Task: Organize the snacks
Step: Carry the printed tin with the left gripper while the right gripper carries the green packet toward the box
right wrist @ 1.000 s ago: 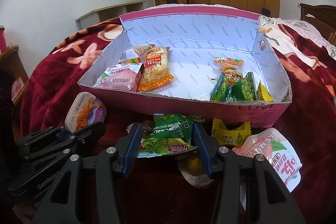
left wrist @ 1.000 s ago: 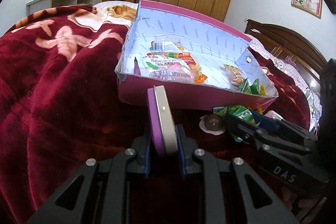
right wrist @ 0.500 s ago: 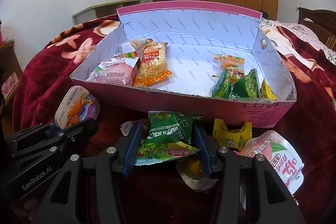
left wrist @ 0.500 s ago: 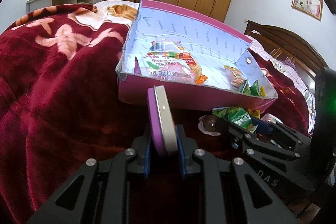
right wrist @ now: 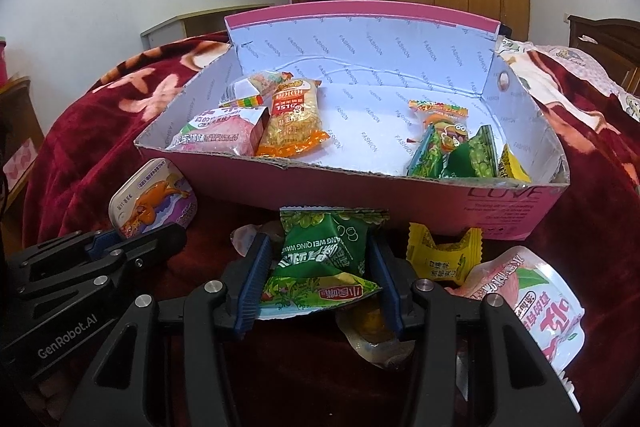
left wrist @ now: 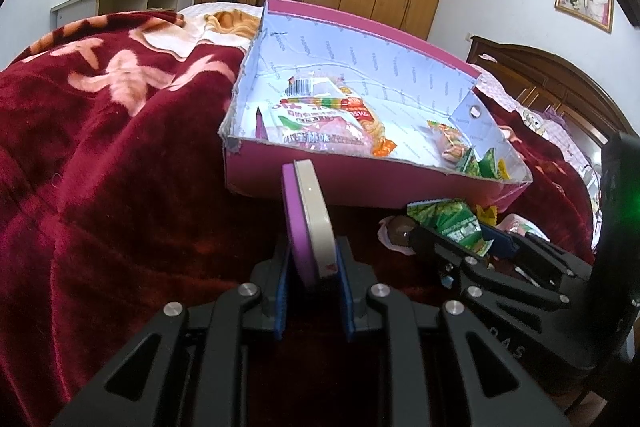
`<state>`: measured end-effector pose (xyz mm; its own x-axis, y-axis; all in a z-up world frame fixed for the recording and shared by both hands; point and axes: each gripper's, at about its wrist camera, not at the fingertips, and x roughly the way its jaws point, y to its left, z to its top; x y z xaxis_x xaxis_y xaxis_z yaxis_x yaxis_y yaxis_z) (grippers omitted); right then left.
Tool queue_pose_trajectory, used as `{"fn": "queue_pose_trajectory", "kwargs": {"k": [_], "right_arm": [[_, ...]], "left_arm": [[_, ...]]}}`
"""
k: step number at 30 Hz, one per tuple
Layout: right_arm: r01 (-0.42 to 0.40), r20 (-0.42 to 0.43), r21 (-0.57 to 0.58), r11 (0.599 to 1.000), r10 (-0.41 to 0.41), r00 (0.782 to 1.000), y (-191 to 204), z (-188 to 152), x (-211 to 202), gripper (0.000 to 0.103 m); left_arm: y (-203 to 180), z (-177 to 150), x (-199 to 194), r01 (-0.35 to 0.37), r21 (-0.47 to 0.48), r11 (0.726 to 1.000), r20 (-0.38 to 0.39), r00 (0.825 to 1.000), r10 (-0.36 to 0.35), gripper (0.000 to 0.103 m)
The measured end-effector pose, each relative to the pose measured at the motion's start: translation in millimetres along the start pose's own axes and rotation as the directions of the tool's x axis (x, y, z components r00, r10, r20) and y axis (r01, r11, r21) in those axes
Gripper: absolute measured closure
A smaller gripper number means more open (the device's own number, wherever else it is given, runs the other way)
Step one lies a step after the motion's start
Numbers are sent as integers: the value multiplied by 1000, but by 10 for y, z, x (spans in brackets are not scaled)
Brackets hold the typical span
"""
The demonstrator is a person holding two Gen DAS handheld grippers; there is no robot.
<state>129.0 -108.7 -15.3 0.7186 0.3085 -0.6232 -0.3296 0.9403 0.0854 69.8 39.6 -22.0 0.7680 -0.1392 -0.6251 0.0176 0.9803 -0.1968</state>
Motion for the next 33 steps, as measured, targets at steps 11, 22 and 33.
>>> {"fn": "queue_pose_trajectory", "kwargs": {"k": [11,22,33], "right_arm": [[-42,43,39,998,41,998,-73,24,-177,60],[-111,98,68,991,104,990,-70,36,-510,60],[-168,140,101,981,153,978,-148,21,-790,60]], "left_arm": [[-13,28,-124,15,-11,1000,20,1000,-15,85],[-102,48,-264,36,1,999,42,998,-36,85],[-253,84,-477,54,30,998,76,996,-56,85]]}}
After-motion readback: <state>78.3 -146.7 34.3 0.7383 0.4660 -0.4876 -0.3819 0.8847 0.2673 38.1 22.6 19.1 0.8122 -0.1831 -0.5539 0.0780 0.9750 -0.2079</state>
